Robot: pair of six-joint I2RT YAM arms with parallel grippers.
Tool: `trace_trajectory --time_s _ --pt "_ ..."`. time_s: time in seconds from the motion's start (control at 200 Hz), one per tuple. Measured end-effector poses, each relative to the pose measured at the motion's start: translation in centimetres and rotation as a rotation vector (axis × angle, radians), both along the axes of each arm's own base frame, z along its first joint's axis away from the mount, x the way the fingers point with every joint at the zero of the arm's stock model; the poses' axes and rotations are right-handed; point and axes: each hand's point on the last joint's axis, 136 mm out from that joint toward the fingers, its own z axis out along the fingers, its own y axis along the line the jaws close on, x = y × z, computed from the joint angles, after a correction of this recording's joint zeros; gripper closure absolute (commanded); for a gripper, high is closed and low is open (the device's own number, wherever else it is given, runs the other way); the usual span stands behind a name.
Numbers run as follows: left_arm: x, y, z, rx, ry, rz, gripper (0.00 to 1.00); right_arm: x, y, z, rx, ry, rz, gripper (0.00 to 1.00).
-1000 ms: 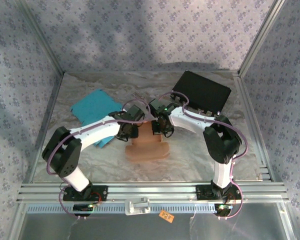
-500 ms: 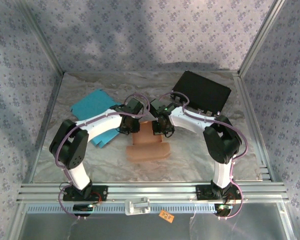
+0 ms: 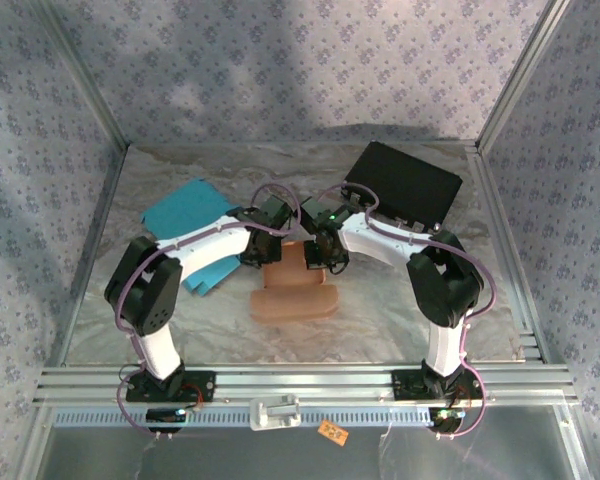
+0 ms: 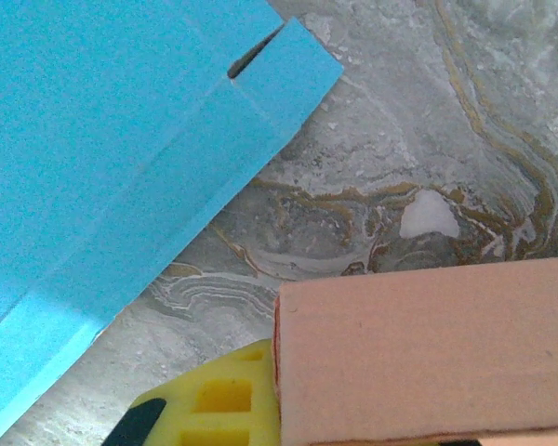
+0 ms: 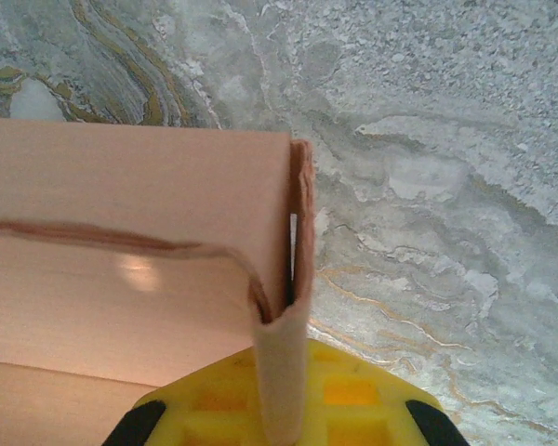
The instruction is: Fold the paper box
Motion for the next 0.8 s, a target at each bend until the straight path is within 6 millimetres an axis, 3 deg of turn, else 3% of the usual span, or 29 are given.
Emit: trace_trajectory --time_s 0.11,0.22,0.435,0.51,0.655,0.8 --pt "0.2 0.3 0.1 0.017 -0.004 0.012 0.99 0.1 0.2 0.1 0.014 0.001 0.000 1.00" --pt "0.2 0.4 0.3 0.024 -0.004 0.020 0.77 0.1 0.4 0.1 0.023 0.005 -0.001 1.00" --pt "-0.1 0.9 0.7 0.064 0.009 0.012 0.58 -0.2 -0.2 0.1 0.010 0.027 -0.023 1.00" --pt "-0.1 0.4 1.3 0.050 0.010 0.005 0.47 -0.4 -0.5 0.0 0.002 0.041 -0.041 1.00" --pt "-0.2 -1.4 3.4 -0.043 -0.008 0.003 0.47 -0.4 -0.8 -0.2 0.013 0.072 -0.083 1.00" --pt "-0.1 -2.6 6.9 -0.156 -0.052 0.011 0.49 -0.3 -1.2 -0.4 0.032 0.108 -0.147 1.00"
